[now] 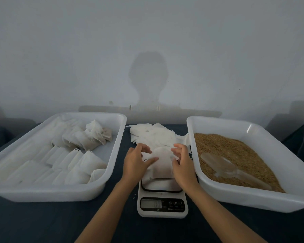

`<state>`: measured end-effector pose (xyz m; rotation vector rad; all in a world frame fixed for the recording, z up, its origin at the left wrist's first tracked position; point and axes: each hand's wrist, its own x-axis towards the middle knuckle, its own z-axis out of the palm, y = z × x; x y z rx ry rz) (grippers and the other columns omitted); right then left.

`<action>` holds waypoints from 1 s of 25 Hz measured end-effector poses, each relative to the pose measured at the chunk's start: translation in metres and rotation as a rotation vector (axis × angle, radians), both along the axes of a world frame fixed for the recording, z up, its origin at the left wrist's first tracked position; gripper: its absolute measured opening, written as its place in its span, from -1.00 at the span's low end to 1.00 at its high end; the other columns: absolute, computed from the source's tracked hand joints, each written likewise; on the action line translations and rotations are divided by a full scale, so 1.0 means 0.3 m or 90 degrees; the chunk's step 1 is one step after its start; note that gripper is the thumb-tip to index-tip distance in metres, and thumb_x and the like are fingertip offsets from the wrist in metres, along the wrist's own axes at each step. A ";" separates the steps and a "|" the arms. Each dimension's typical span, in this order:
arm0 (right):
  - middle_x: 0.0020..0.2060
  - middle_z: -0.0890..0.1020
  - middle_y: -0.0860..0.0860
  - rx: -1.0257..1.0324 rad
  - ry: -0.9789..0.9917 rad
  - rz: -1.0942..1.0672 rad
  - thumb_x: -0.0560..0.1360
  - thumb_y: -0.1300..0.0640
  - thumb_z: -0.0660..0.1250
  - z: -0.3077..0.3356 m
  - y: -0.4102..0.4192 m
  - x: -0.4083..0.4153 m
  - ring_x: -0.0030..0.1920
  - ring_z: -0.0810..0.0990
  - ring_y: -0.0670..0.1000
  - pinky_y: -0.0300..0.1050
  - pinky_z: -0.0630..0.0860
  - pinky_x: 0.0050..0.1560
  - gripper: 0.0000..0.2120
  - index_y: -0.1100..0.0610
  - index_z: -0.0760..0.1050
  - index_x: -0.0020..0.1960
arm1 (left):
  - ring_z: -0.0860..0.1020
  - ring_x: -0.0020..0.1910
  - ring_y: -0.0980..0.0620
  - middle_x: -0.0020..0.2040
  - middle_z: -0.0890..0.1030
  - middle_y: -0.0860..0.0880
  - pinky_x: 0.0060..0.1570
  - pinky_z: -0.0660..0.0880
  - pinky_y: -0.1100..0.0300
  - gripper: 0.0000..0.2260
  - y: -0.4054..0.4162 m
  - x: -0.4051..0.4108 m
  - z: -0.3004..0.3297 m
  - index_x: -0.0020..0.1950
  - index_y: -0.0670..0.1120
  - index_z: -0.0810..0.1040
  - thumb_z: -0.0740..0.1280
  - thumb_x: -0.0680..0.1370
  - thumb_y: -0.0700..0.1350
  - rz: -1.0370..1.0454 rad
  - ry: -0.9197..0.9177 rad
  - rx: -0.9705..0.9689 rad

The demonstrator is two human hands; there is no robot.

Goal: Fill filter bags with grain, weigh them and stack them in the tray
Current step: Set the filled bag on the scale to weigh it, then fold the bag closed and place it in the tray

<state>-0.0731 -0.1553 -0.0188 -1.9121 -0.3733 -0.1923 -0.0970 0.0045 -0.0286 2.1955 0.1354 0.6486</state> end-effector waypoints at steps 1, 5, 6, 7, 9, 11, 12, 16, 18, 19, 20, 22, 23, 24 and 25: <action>0.19 0.47 -0.06 0.002 -0.010 0.004 0.53 0.42 0.15 0.005 0.000 0.001 0.24 0.41 -0.14 -0.23 0.35 0.28 -0.57 0.11 0.32 0.33 | 0.45 -0.08 0.18 -0.08 0.57 0.17 -0.18 0.35 0.40 -0.72 0.013 0.001 0.006 0.00 0.01 0.50 0.50 0.39 0.03 0.006 -0.022 -0.033; 0.20 0.44 -0.06 0.030 -0.016 0.003 0.53 0.42 0.15 0.018 0.007 0.008 0.24 0.38 -0.14 -0.24 0.28 0.31 -0.60 0.13 0.33 0.31 | 0.48 -0.24 0.22 -0.15 0.60 0.11 -0.23 0.42 0.38 -0.82 0.060 0.006 0.032 -0.05 -0.09 0.51 0.47 0.44 -0.13 0.031 -0.087 -0.149; 0.19 0.45 -0.05 0.041 -0.012 0.001 0.53 0.42 0.15 0.018 0.007 0.011 0.23 0.39 -0.13 -0.25 0.28 0.29 -0.62 0.15 0.34 0.29 | 0.47 -0.27 0.25 -0.16 0.60 0.11 -0.24 0.42 0.41 -0.83 0.064 0.007 0.034 -0.05 -0.09 0.51 0.46 0.45 -0.14 0.030 -0.087 -0.153; 0.19 0.45 -0.03 0.054 -0.008 -0.001 0.53 0.43 0.14 0.016 0.008 0.012 0.22 0.40 -0.12 -0.26 0.28 0.27 -0.63 0.16 0.35 0.28 | 0.47 -0.28 0.25 -0.17 0.59 0.11 -0.25 0.41 0.44 -0.85 0.064 0.008 0.032 -0.06 -0.08 0.51 0.45 0.46 -0.15 0.029 -0.084 -0.153; 0.16 0.46 -0.01 0.077 0.000 -0.005 0.53 0.42 0.13 0.016 0.009 0.015 0.20 0.41 -0.09 -0.26 0.29 0.24 -0.66 0.17 0.36 0.26 | 0.47 -0.27 0.23 -0.18 0.56 0.10 -0.25 0.41 0.46 -0.86 0.063 0.011 0.021 -0.06 -0.06 0.50 0.44 0.47 -0.15 0.036 -0.083 -0.157; 0.14 0.45 -0.02 0.085 -0.001 -0.006 0.54 0.42 0.14 0.017 0.009 0.019 0.19 0.42 -0.08 -0.26 0.30 0.23 -0.68 0.18 0.36 0.25 | 0.48 -0.26 0.22 -0.19 0.56 0.09 -0.25 0.41 0.46 -0.87 0.064 0.017 0.011 -0.07 -0.05 0.50 0.43 0.48 -0.16 0.040 -0.086 -0.169; 0.13 0.45 -0.02 0.084 -0.002 -0.006 0.55 0.41 0.14 0.016 0.011 0.021 0.19 0.42 -0.09 -0.26 0.30 0.23 -0.68 0.18 0.36 0.25 | 0.48 -0.27 0.24 -0.19 0.56 0.08 -0.25 0.41 0.47 -0.87 0.066 0.019 0.007 -0.07 -0.05 0.50 0.43 0.48 -0.17 0.038 -0.088 -0.176; 0.12 0.46 -0.01 0.076 0.000 -0.006 0.55 0.40 0.14 0.010 0.010 0.029 0.17 0.42 -0.09 -0.27 0.31 0.19 -0.70 0.18 0.37 0.24 | 0.48 -0.27 0.27 -0.18 0.57 0.08 -0.24 0.42 0.47 -0.88 0.069 0.023 0.008 -0.06 -0.05 0.50 0.42 0.49 -0.19 0.021 -0.091 -0.173; 0.11 0.47 -0.01 0.070 -0.003 -0.008 0.55 0.40 0.14 0.006 0.011 0.033 0.15 0.42 -0.10 -0.36 0.31 0.14 -0.71 0.17 0.37 0.22 | 0.49 -0.25 0.22 -0.17 0.58 0.05 -0.24 0.43 0.46 -0.88 0.070 0.022 0.006 -0.06 -0.06 0.50 0.41 0.49 -0.20 0.024 -0.092 -0.170; 0.10 0.47 -0.01 0.067 -0.005 -0.010 0.55 0.40 0.14 0.005 0.012 0.034 0.14 0.43 -0.10 -0.42 0.30 0.10 -0.72 0.16 0.38 0.21 | 0.49 -0.24 0.19 -0.16 0.59 0.04 -0.24 0.43 0.45 -0.88 0.071 0.023 0.004 -0.06 -0.06 0.50 0.41 0.49 -0.19 0.027 -0.089 -0.166; 0.09 0.48 -0.02 0.062 -0.004 -0.012 0.55 0.40 0.14 0.003 0.013 0.036 0.14 0.43 -0.10 -0.45 0.31 0.07 -0.72 0.15 0.38 0.19 | 0.50 -0.22 0.17 -0.15 0.59 0.04 -0.24 0.43 0.43 -0.88 0.073 0.027 0.002 -0.06 -0.05 0.50 0.41 0.49 -0.18 0.028 -0.077 -0.161; 0.07 0.50 -0.01 0.047 0.011 -0.025 0.55 0.40 0.13 -0.003 0.016 0.049 0.13 0.45 -0.08 -0.41 0.32 0.06 -0.73 0.14 0.40 0.16 | 0.52 -0.15 0.11 -0.13 0.58 0.07 -0.20 0.42 0.39 -0.86 0.075 0.049 0.001 -0.01 -0.04 0.48 0.40 0.50 -0.13 0.016 0.001 -0.139; 0.08 0.51 0.01 0.031 0.028 -0.035 0.55 0.39 0.12 -0.004 0.020 0.061 0.12 0.47 -0.06 -0.35 0.34 0.06 -0.73 0.14 0.40 0.16 | 0.53 -0.09 0.09 -0.11 0.57 0.09 -0.14 0.44 0.33 -0.82 0.074 0.065 0.000 0.04 -0.04 0.46 0.40 0.50 -0.07 0.004 0.064 -0.112; 0.09 0.52 0.02 0.006 0.051 -0.047 0.55 0.37 0.12 -0.002 0.026 0.076 0.13 0.49 -0.03 -0.28 0.38 0.08 -0.74 0.14 0.40 0.17 | 0.52 -0.02 0.07 -0.08 0.57 0.11 -0.08 0.45 0.26 -0.75 0.070 0.084 0.002 0.10 -0.05 0.45 0.39 0.50 0.00 -0.013 0.127 -0.073; 0.11 0.53 0.04 -0.029 0.082 -0.060 0.56 0.34 0.13 0.002 0.033 0.094 0.14 0.51 0.00 -0.20 0.43 0.10 -0.74 0.14 0.40 0.20 | 0.52 0.03 0.06 -0.03 0.57 0.11 -0.03 0.45 0.22 -0.67 0.064 0.103 0.005 0.15 -0.07 0.44 0.39 0.50 0.07 -0.030 0.178 -0.034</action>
